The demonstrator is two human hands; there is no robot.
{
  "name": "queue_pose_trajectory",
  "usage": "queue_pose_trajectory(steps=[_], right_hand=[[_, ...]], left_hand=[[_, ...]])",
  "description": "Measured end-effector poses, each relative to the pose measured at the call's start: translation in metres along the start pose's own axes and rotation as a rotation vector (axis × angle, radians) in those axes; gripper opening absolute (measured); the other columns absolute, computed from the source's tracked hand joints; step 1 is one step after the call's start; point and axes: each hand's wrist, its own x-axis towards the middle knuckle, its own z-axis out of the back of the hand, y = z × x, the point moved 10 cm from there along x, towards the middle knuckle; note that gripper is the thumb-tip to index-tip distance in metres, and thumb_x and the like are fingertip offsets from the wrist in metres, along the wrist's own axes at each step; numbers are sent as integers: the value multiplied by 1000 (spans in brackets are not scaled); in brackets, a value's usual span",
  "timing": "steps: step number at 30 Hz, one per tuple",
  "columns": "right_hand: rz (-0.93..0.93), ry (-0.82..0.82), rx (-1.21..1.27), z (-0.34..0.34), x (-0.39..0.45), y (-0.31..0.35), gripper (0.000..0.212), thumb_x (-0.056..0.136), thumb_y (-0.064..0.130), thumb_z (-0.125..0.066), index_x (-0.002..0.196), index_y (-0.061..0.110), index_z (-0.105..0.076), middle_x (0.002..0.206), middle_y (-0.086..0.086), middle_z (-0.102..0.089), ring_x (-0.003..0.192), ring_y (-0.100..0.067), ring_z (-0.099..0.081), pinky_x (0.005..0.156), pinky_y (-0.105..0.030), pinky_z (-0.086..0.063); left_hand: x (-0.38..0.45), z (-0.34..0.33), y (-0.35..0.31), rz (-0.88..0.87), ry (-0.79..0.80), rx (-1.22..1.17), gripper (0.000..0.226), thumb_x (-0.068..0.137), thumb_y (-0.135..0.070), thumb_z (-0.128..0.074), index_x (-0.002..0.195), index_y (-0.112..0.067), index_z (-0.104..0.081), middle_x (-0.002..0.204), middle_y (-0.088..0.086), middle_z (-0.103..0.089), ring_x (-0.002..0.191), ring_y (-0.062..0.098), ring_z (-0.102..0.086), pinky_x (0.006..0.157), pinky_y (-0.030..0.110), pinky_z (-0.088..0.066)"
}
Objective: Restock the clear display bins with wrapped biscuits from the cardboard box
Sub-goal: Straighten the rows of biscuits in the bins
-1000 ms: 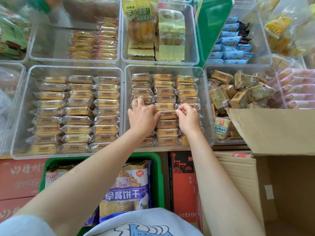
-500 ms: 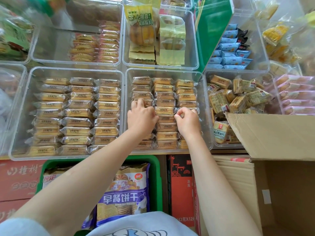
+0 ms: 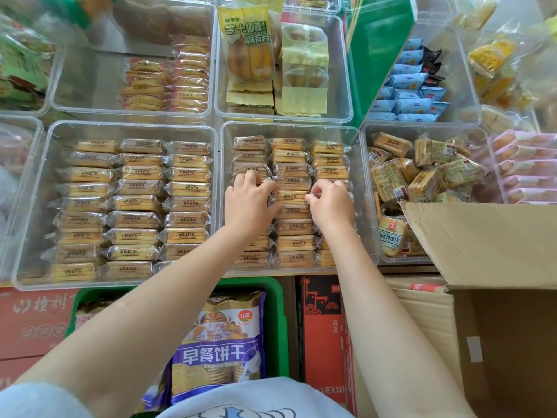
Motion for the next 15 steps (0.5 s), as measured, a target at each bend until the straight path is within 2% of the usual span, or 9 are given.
queue_pose_trajectory(steps=[5, 9, 15], right_hand=[[-26, -15, 36, 2, -1, -6, 9, 100, 27, -57, 99, 21, -63, 107, 0, -47, 83, -22, -51, 65, -30, -38], [-18, -23, 55, 3, -1, -7, 9, 100, 25, -54, 97, 22, -62, 105, 0, -48, 83, -21, -51, 54, -25, -31], [-73, -53, 60, 3, 0, -10, 8, 99, 24, -55, 96, 19, -61, 104, 1, -50, 83, -21, -50, 53, -25, -29]], left_hand=[[0, 0, 1, -10, -8, -4, 40, 92, -53, -63, 126, -33, -63, 129, 3, -49, 122, 25, -42, 94, 39, -38], [-1, 0, 0, -13, -13, -7, 41, 92, -54, -63, 127, -33, -65, 129, 3, -50, 122, 25, -42, 94, 39, -38], [0, 1, -1, -20, -27, 21, 42, 93, -54, -62, 130, -34, -64, 128, 3, -50, 121, 25, -42, 94, 39, -39]])
